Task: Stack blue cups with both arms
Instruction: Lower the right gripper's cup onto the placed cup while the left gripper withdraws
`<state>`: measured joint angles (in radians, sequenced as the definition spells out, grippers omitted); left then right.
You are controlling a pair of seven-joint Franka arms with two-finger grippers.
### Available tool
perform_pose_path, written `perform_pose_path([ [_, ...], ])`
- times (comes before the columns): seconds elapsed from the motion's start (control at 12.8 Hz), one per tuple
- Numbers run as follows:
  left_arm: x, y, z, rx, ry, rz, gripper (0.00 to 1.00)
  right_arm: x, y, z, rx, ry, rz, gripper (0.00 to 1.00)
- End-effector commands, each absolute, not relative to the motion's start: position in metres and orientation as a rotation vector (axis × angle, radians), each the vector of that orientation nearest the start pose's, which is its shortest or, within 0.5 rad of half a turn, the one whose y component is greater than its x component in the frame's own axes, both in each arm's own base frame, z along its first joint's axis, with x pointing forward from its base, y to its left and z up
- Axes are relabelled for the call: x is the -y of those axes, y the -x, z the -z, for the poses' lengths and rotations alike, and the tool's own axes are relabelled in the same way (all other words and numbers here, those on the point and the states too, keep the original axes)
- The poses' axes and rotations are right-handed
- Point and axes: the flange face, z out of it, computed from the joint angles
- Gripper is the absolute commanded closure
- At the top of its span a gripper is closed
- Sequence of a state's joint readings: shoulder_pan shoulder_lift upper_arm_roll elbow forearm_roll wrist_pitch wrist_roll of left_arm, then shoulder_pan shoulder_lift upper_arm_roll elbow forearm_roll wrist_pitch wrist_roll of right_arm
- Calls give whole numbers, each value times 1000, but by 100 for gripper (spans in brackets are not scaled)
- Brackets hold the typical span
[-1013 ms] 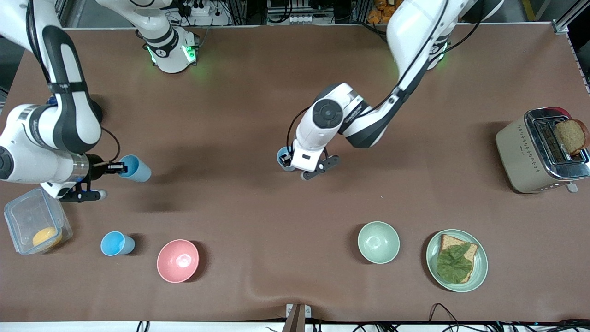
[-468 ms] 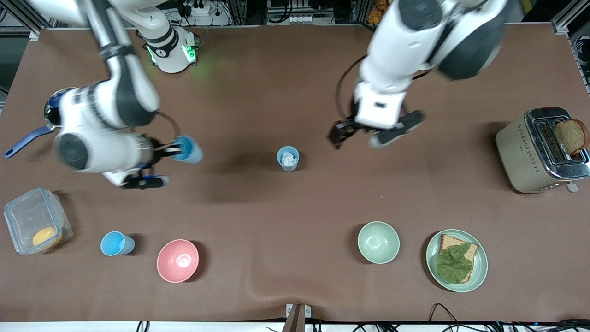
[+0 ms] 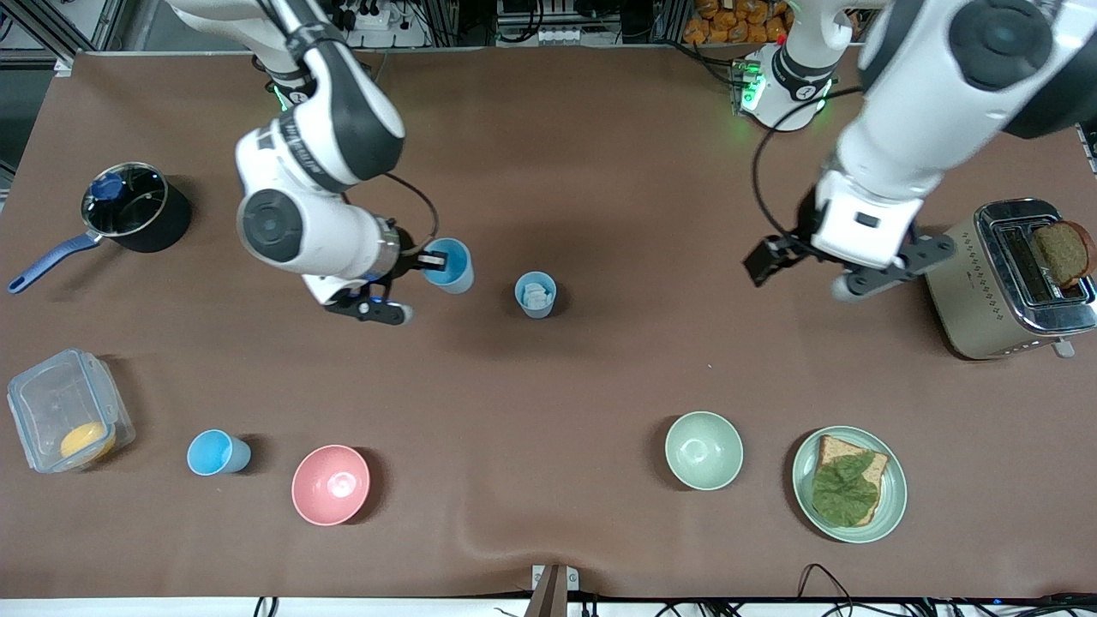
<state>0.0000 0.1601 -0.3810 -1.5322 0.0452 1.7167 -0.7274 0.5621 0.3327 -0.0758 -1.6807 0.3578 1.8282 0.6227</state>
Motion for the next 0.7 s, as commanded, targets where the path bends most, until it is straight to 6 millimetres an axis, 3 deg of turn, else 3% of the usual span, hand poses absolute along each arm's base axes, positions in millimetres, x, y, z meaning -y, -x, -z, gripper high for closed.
perform_pose_path([
  [0.0, 170, -575, -571, 417, 3106, 13, 0, -377, -528, -378, -524, 2885, -429, 100],
  [0.08, 154, -579, -570, 390, 3106, 4, 0, -383, -532, -371, -599, 2857, -397, 100],
  [0.23, 131, -584, -569, 325, 3109, -8, 0, -406, -519, -350, -586, 2879, -401, 100],
  [0.39, 102, -588, -571, 248, 3082, -1, 0, -418, -519, -336, -632, 2868, -366, 100],
  [0.62, 80, -587, -575, 220, 3077, -12, 0, -421, -520, -328, -634, 2867, -354, 100],
])
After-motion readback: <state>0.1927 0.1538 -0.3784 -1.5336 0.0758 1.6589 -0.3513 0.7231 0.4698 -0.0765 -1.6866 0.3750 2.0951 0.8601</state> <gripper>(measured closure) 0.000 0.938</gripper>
